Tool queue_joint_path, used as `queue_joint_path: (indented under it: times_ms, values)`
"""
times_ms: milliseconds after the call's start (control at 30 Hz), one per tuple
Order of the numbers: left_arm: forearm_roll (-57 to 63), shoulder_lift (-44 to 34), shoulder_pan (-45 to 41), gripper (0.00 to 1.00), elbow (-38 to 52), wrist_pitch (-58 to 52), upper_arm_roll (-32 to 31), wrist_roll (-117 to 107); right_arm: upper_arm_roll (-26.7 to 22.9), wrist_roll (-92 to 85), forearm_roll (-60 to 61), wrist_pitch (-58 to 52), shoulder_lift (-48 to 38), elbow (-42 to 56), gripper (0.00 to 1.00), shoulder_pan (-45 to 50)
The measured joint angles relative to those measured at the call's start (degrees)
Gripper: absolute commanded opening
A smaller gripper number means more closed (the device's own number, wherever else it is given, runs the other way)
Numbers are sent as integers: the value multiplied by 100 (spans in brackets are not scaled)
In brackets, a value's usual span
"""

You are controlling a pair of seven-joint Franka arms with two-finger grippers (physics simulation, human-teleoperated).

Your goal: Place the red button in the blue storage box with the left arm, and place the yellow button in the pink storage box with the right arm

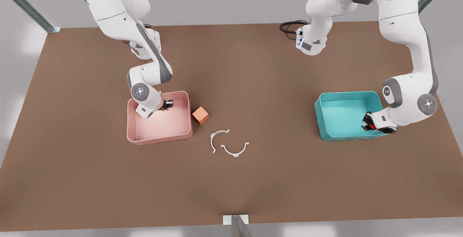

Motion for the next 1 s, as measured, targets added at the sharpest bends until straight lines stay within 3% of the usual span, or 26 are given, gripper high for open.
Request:
queue_joint_path:
  times_ms: [100,167,233,300,333,367,467,567,667,767,900,1000]
  values:
    - [18,369,120,48,-1,56,-1,341,-11,-9,6,544,432,99,55,-26]
    - [21,479,124,48,-10,89,-2,538,-16,-7,0,805,572,179,89,-33]
    - [22,521,113,48,-69,110,-2,716,-17,-3,-7,990,608,200,97,-28]
    - [21,529,96,49,-171,123,-9,875,-17,0,-12,1122,618,205,98,-28]
    - [15,542,89,79,-211,123,-16,951,-21,1,-14,1169,613,226,100,-28]
    - [6,552,80,99,-232,117,-22,1025,-31,2,-16,1204,595,281,100,-29]
    - [-7,561,62,100,-251,98,-41,1222,-51,-4,-39,904,376,1105,100,-219]
    - [-13,533,23,100,-251,74,-49,1388,-52,-9,-292,-354,273,3481,100,-617]
    - [-13,25,-169,100,-132,-196,-49,1464,-51,-91,-465,-1673,-144,4944,100,-1186]
    - [-14,-309,-420,100,516,-731,-53,1245,-63,-176,-578,-2970,1041,7052,100,-1274]
    - [-46,-344,-915,100,1955,-1585,-55,462,-42,-272,-597,-3988,1375,7503,100,-1319]
    - [-36,-548,-1183,100,2528,-1971,-29,-366,51,-336,-600,-4319,1155,6963,100,-1447]
